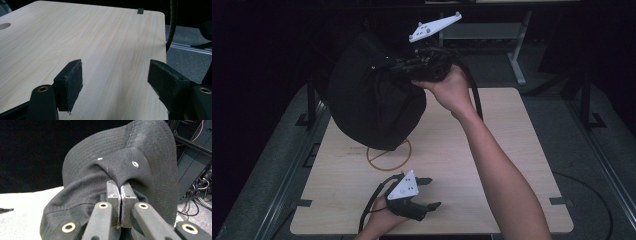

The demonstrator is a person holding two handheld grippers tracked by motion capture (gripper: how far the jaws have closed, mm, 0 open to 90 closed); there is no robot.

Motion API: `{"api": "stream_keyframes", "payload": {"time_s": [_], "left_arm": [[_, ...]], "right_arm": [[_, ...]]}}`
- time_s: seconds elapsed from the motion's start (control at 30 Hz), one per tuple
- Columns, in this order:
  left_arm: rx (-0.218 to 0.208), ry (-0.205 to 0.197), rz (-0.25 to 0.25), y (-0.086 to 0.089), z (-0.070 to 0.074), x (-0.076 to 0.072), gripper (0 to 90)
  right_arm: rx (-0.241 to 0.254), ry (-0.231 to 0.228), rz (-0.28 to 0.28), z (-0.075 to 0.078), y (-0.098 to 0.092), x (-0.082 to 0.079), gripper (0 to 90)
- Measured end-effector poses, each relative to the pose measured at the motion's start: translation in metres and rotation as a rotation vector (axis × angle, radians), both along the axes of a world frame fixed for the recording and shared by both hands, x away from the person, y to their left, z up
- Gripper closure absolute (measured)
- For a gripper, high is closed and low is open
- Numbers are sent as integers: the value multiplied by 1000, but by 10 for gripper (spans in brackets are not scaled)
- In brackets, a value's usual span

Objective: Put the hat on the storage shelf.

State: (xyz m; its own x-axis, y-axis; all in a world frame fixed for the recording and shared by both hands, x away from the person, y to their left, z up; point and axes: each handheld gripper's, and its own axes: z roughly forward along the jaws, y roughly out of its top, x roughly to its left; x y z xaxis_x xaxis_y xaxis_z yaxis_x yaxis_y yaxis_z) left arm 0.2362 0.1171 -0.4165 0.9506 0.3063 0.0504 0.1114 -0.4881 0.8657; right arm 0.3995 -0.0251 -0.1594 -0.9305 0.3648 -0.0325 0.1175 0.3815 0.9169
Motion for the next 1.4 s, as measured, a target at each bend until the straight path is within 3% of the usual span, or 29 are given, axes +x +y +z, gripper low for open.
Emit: {"api": "stream_keyframes", "payload": {"time_s": [0.87,1.4], "left_arm": [[-12,4,-2,0,-1,0,273],[-16,9,-11,-2,-1,-2,273]], "right_arm": [[-31,49,-42,-11,46,41,881],[-68,84,-86,-29,85,59,867]]}}
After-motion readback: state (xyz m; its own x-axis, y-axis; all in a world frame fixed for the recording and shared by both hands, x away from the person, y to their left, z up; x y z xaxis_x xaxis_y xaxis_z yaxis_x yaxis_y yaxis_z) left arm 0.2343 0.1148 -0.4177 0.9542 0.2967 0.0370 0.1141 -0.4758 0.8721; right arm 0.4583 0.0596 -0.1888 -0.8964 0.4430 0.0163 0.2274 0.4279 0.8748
